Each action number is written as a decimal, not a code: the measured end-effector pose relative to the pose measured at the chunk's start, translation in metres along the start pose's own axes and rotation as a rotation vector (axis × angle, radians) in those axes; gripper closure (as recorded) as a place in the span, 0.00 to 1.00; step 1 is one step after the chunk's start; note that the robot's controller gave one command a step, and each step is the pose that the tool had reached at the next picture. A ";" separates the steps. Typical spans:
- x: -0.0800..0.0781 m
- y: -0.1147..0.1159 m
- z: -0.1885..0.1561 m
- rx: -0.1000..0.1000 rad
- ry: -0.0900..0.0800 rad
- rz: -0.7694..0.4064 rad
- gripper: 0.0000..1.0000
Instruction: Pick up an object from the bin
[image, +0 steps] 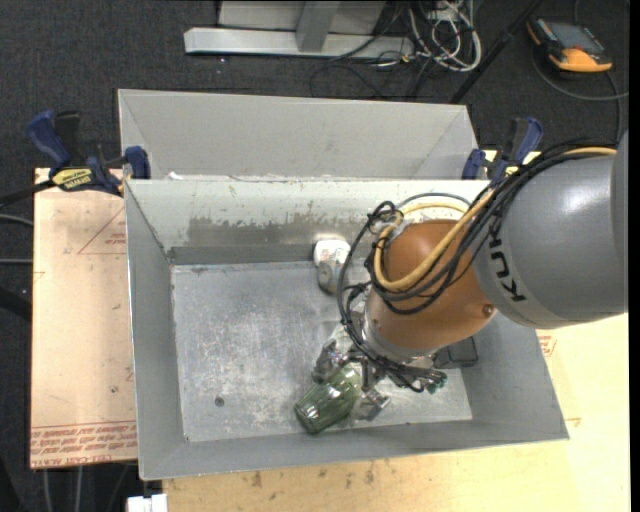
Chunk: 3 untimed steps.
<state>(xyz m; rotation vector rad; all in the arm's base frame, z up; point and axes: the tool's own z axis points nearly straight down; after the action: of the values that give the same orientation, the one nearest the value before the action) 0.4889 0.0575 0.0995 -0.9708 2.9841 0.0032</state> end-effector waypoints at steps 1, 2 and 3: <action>0.000 0.000 0.000 0.000 0.000 0.000 1.00; 0.011 -0.039 0.008 -0.013 -0.017 -0.035 1.00; 0.018 -0.057 0.007 0.006 -0.027 -0.028 1.00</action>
Offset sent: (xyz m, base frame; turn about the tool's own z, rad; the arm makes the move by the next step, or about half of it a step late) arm 0.0157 -0.0818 -0.0295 -0.0319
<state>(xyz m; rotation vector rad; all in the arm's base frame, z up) 0.5081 0.0005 0.0921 -1.0037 2.9443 0.0063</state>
